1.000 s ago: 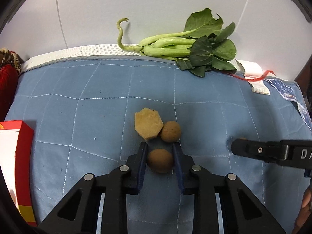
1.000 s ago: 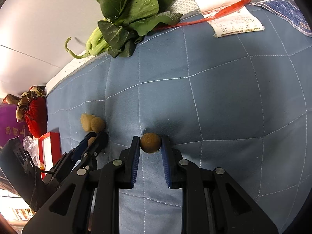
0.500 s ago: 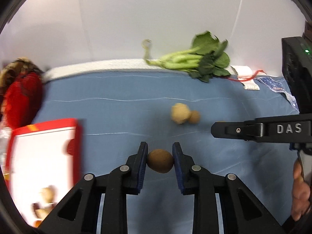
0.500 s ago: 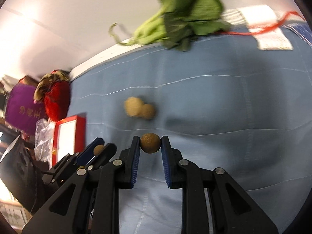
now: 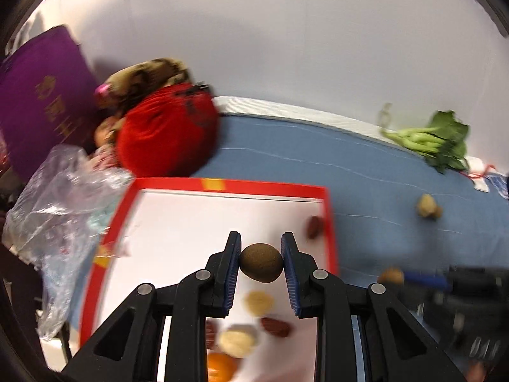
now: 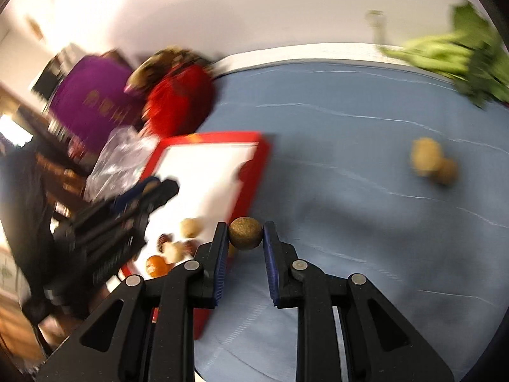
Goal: Organize fruits
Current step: 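Drop the longan into the tray with the left tool while the right tool releases its longan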
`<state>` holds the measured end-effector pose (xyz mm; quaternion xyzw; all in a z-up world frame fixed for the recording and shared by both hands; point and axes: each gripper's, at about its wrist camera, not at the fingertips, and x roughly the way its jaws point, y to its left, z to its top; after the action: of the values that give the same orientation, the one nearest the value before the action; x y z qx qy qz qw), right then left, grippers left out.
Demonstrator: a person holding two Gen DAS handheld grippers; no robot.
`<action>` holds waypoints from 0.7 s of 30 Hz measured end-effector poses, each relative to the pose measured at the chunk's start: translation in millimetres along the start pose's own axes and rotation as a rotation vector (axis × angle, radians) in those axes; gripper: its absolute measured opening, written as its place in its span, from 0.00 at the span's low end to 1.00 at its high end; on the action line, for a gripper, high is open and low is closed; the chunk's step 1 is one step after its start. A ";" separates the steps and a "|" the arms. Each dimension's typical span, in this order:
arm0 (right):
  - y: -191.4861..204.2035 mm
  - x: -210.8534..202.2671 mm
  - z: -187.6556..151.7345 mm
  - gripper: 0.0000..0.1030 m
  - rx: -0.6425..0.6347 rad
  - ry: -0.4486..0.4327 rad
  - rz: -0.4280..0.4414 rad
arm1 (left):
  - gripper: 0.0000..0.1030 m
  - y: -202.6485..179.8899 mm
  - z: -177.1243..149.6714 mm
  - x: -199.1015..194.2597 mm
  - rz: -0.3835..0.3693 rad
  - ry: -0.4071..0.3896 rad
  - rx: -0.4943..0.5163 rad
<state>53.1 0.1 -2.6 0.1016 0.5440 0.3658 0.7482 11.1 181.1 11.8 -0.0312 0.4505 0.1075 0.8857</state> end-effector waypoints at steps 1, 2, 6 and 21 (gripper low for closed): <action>9.9 6.8 -3.5 0.19 -0.026 0.009 0.010 | 0.26 7.3 -0.8 1.8 0.018 0.006 -0.007; 20.2 13.8 -7.7 0.19 -0.057 0.018 0.018 | 0.26 14.7 -1.7 4.6 0.033 0.017 -0.014; 45.6 34.8 -21.5 0.19 -0.134 0.053 0.025 | 0.26 30.5 -8.4 20.3 0.054 0.080 -0.033; 76.8 75.3 -51.4 0.19 -0.271 0.163 -0.020 | 0.27 48.5 -23.5 52.0 0.095 0.227 -0.097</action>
<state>-15.5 91.7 -35.9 -0.0356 0.5496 0.4356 0.7120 11.6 233.2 -42.0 -0.0645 0.5430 0.1667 0.8205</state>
